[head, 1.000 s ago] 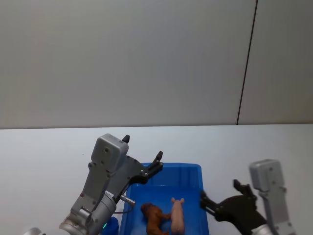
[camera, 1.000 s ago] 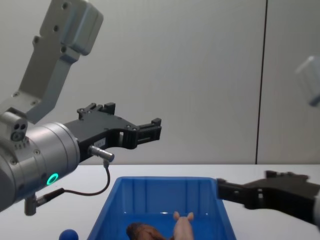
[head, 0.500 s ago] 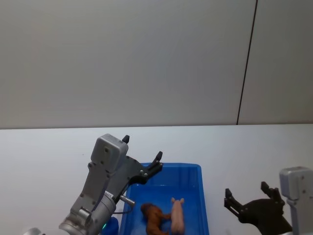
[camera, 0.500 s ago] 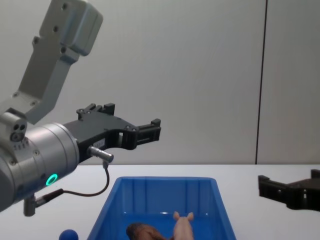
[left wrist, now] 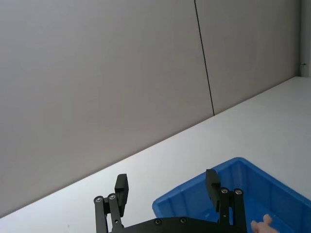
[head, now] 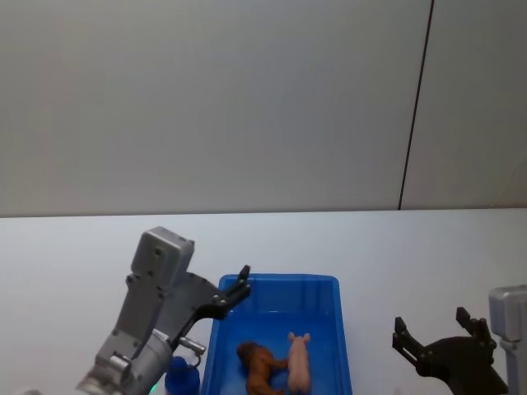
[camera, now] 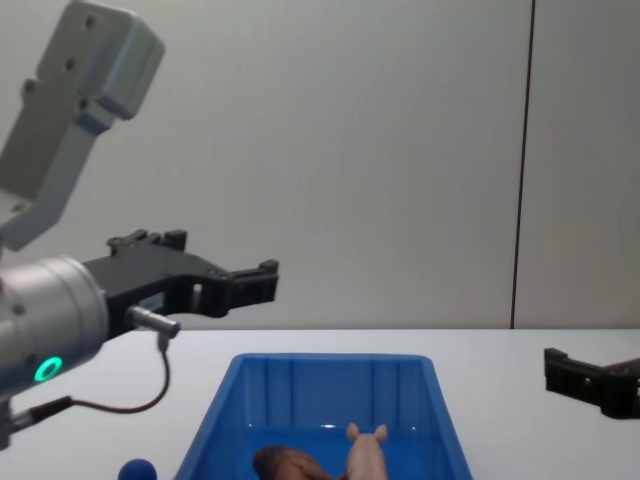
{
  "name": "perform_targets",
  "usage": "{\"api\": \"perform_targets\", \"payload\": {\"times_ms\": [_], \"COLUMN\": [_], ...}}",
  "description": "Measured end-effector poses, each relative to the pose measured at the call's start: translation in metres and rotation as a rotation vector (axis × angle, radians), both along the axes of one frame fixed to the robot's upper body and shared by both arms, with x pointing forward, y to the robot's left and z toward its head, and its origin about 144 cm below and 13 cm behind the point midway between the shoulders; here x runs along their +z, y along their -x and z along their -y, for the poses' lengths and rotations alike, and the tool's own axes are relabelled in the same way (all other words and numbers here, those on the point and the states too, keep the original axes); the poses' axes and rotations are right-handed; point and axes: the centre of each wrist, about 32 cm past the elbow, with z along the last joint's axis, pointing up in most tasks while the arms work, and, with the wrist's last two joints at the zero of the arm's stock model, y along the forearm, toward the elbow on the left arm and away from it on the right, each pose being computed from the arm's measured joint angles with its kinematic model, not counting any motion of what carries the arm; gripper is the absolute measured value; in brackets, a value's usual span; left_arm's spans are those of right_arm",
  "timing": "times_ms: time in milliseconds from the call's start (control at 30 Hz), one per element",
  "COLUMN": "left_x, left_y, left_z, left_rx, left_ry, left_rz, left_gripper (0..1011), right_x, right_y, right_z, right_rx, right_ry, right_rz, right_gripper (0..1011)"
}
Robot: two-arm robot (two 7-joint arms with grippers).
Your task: Pick up the two dolls from the table and place them into the box.
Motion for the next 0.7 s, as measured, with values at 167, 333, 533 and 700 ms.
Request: {"api": "perform_targets", "payload": {"times_ms": [167, 333, 533, 700], "left_x": [0.002, 0.004, 0.004, 0.003], "left_y": [0.006, 0.011, 0.015, 0.016], "left_z": [-0.009, -0.018, -0.03, -0.039], "left_rx": [0.022, 0.037, 0.049, 0.047], "left_ry": [-0.008, -0.021, -0.044, -0.065], "left_rz": [-0.046, -0.089, -0.147, -0.192], "left_gripper": [1001, 1002, 1002, 1002], "right_x": [0.0, 0.0, 0.0, 0.0], "right_y": [0.001, 0.002, 0.002, 0.002], "right_z": [0.001, 0.002, 0.002, 0.002], "right_rx": [-0.006, -0.009, -0.012, -0.014], "right_ry": [0.0, 0.0, 0.0, -0.001], "right_rz": [0.002, 0.004, 0.004, 0.004], "right_gripper": [1001, 1001, 1001, 1001]}}
